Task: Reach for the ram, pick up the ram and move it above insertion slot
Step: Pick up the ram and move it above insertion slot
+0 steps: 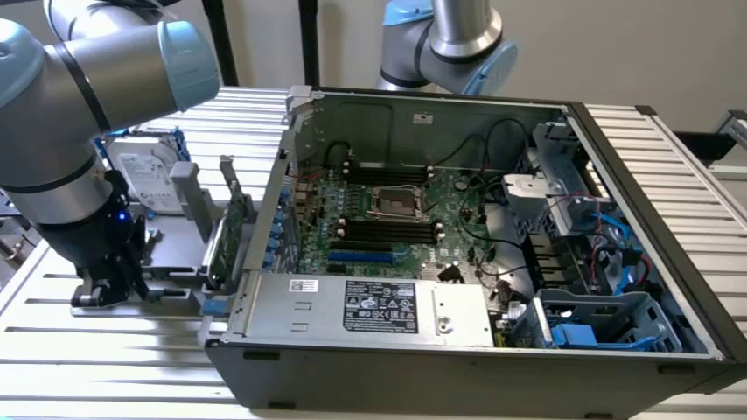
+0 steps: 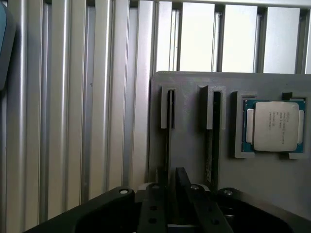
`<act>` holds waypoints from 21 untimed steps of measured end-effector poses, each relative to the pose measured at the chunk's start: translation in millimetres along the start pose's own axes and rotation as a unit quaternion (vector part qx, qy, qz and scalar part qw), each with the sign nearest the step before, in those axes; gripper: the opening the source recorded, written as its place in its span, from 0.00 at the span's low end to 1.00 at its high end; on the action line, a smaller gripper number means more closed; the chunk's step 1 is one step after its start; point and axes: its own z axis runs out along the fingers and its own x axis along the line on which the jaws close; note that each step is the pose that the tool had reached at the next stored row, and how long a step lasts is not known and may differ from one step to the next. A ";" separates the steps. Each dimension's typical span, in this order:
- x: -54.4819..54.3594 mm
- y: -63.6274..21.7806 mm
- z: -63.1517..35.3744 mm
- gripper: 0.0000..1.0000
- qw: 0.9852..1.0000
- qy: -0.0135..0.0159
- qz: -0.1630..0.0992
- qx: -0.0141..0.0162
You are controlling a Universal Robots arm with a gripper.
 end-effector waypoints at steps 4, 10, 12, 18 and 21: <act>0.0 0.0 0.1 0.13 1.000 0.000 0.000 0.000; 0.0 0.0 0.1 0.13 1.000 0.000 0.000 0.000; 0.0 -0.1 0.1 0.13 1.000 0.000 0.000 0.000; 0.0 -0.2 -3.9 0.13 1.000 0.000 0.000 0.000; 0.0 -0.4 -9.4 0.13 1.000 0.000 0.000 -0.001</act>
